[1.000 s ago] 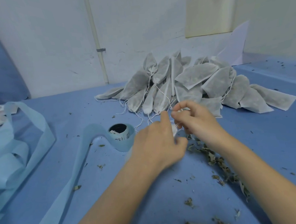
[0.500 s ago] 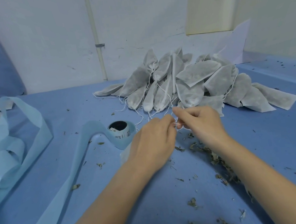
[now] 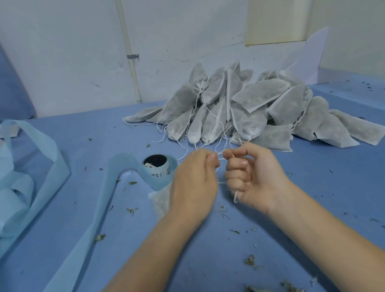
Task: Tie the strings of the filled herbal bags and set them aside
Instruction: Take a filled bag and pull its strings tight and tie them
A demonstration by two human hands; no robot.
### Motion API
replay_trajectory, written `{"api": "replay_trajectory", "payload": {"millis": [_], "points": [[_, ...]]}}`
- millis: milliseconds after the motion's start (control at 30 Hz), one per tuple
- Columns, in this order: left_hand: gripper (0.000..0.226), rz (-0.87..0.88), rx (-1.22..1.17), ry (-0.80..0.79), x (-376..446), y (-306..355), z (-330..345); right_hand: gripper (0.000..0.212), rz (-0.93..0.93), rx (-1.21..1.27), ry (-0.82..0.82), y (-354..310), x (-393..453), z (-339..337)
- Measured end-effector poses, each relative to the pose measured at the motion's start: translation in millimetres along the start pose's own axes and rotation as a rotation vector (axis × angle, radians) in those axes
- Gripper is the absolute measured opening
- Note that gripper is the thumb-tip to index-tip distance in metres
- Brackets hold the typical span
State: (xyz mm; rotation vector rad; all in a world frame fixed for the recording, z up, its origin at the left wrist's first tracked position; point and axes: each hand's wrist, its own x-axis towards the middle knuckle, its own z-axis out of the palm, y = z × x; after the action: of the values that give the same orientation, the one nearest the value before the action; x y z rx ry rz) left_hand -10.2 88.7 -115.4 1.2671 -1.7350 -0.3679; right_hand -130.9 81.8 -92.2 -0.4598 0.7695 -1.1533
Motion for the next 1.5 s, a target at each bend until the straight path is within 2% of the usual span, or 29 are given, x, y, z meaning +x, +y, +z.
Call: {"api": "replay_trajectory", "payload": {"millis": [100, 200, 300, 367, 533, 800, 900, 1000, 1067, 1133, 1300, 1400, 1500], "points": [[0.005, -0.095, -0.163, 0.09, -1, 2, 1, 0.016, -0.07, 0.078, -0.003, 8, -1, 2], [0.004, -0.133, -0.276, 0.182, -3, 2, 1, 0.025, -0.117, 0.091, -0.055, 14, -1, 2], [0.006, -0.146, -0.282, 0.22, -4, 0, 0, 0.036, -0.146, 0.025, -0.144, 17, 0, 3], [0.008, -0.129, -0.264, 0.219, -5, 1, 0, 0.039, -0.195, -0.126, -0.152, 16, 1, 2], [0.013, -0.109, -0.243, 0.196, -5, 3, -3, 0.044, -0.393, -0.633, -0.049, 16, 0, 0], [0.016, -0.114, -0.127, 0.201, -7, 3, -4, 0.046, -0.464, -0.995, -0.076, 15, -3, -1], [0.017, -0.144, -0.099, 0.223, -6, 2, -3, 0.035, -0.633, -1.233, -0.02, 20, -2, -3], [0.016, -0.187, -0.136, 0.241, -6, 3, -4, 0.017, -0.829, -1.309, 0.059, 22, -3, -3], [0.014, -0.203, -0.162, 0.229, -5, 2, -4, 0.024, -0.88, -1.303, 0.102, 19, -2, -5], [0.015, -0.204, -0.187, 0.218, -6, 2, -5, 0.018, -0.815, -1.252, 0.079, 15, -3, -5], [0.024, -0.249, -0.375, 0.218, -4, -2, -7, 0.013, -0.454, -1.004, -0.074, 8, -5, -6], [0.031, -0.261, -0.549, 0.158, -6, -1, -9, 0.013, -0.385, -0.942, -0.099, 2, -3, -9], [0.031, -0.174, -0.46, 0.108, -8, 1, -11, 0.014, -0.361, -0.989, -0.077, -4, -3, -10]]}}
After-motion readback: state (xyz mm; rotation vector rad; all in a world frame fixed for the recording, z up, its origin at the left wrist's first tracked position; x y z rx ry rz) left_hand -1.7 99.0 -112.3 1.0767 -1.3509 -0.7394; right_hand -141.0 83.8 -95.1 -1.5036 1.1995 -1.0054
